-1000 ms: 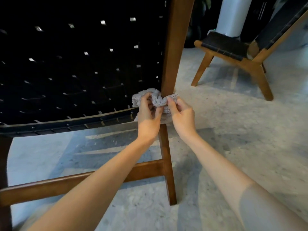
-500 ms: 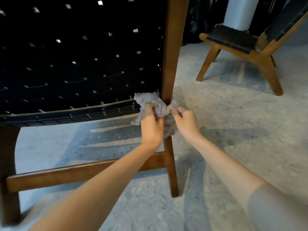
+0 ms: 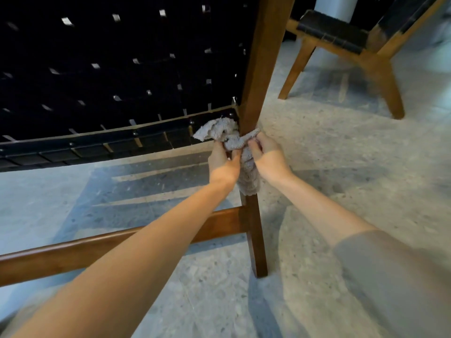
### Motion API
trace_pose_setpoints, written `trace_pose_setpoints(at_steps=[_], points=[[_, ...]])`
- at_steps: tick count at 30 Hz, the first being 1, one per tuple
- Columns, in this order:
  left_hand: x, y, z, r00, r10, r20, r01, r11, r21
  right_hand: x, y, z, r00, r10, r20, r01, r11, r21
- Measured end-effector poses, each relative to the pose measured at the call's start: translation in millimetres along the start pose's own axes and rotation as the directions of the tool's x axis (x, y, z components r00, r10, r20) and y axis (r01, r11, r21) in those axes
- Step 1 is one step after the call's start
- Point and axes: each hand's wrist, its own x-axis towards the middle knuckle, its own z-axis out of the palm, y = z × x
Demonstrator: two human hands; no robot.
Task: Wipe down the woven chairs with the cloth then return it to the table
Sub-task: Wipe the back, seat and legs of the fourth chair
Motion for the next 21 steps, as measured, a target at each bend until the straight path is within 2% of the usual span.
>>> trace_pose_setpoints(at_steps=[6,11,13,17,21], points=[[1.3,-18.4,5.5,0.994,0.112,0.009,-0.112,0.994,0.009,3.8,15.5,6.4,0.999,-0.035,-0.023,0.031,0.99,-0.135],[-13.5,-33.5,4.1,0.98,0.2,0.016,-0.2,0.98,-0.017,-10.9,18.8,8.0,0.996,0.086,0.01,-0.084,0.99,-0.117],[-26.0,-44.2,3.3,0.976,0.208,0.065,-0.206,0.978,-0.031,-27.8,24.6,9.4,0.991,0.132,0.033,-0.127,0.984,-0.122],[-55.8,-70.1,2.9,0.964,0.135,0.228,-0.138,0.99,-0.005,-70.9,42.0,13.6,0.982,0.189,0.019,-0.183,0.967,-0.178],[-86.1,-89.0,4.3,0.935,0.225,0.275,-0.257,0.963,0.084,-115.0,69.3,20.3,0.952,0.3,0.062,-0.288,0.946,-0.146]])
